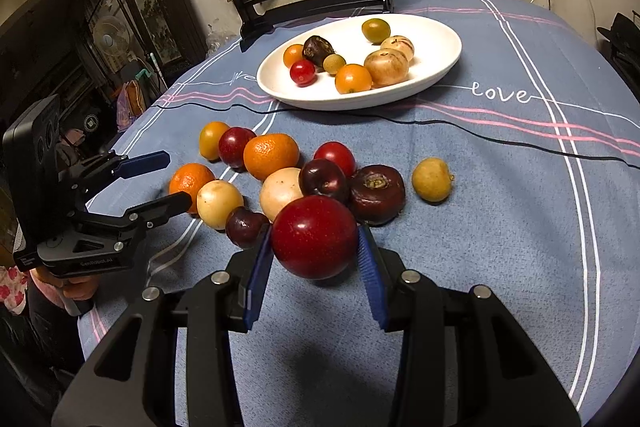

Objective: Organize fruits
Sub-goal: 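Grasp the orange with the left tool while the right tool holds the red fruit, then carry both fruits onto the white plate and open both tools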

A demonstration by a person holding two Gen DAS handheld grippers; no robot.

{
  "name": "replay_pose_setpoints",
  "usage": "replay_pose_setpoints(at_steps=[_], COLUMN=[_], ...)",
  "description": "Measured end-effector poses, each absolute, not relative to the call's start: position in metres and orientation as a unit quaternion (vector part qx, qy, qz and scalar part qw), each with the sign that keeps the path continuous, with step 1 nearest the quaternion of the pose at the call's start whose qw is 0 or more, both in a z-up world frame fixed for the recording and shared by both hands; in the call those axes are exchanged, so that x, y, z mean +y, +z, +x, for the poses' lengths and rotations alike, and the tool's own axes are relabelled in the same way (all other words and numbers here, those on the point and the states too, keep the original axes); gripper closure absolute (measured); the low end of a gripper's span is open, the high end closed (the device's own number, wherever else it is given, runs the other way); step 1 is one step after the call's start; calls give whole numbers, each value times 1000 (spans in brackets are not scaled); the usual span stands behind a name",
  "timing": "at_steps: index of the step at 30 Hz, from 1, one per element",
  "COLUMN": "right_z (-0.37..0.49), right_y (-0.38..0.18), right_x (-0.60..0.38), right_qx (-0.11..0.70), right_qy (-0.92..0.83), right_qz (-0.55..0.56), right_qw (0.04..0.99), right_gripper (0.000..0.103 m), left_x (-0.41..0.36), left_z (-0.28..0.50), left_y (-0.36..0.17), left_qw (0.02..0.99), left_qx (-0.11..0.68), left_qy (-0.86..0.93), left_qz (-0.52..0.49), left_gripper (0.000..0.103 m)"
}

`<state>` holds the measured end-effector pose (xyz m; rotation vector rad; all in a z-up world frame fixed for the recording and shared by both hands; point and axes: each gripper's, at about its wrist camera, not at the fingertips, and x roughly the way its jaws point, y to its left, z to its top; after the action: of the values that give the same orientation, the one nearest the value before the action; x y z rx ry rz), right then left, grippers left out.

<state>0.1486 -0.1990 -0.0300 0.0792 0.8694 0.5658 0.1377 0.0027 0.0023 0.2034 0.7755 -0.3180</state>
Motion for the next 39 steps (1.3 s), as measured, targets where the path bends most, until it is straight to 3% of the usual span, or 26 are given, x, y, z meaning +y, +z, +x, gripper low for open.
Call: replay_pose_setpoints(at_steps=[6, 21, 39], right_z=[147, 146, 148], right_y=[-31, -33, -33], right_x=[-199, -198, -201], right_qx=[417, 420, 421], right_qy=[269, 265, 273], right_qz=[37, 31, 43], right_qw=[867, 868, 864], right_gripper=[60, 60, 60], left_x=[8, 4, 3], left_z=[141, 150, 152], left_y=[-2, -13, -12], left_qw=[902, 883, 887], left_qx=[392, 430, 430], left_qy=[-154, -171, -157], left_qz=[91, 77, 59], left_gripper=[33, 53, 57])
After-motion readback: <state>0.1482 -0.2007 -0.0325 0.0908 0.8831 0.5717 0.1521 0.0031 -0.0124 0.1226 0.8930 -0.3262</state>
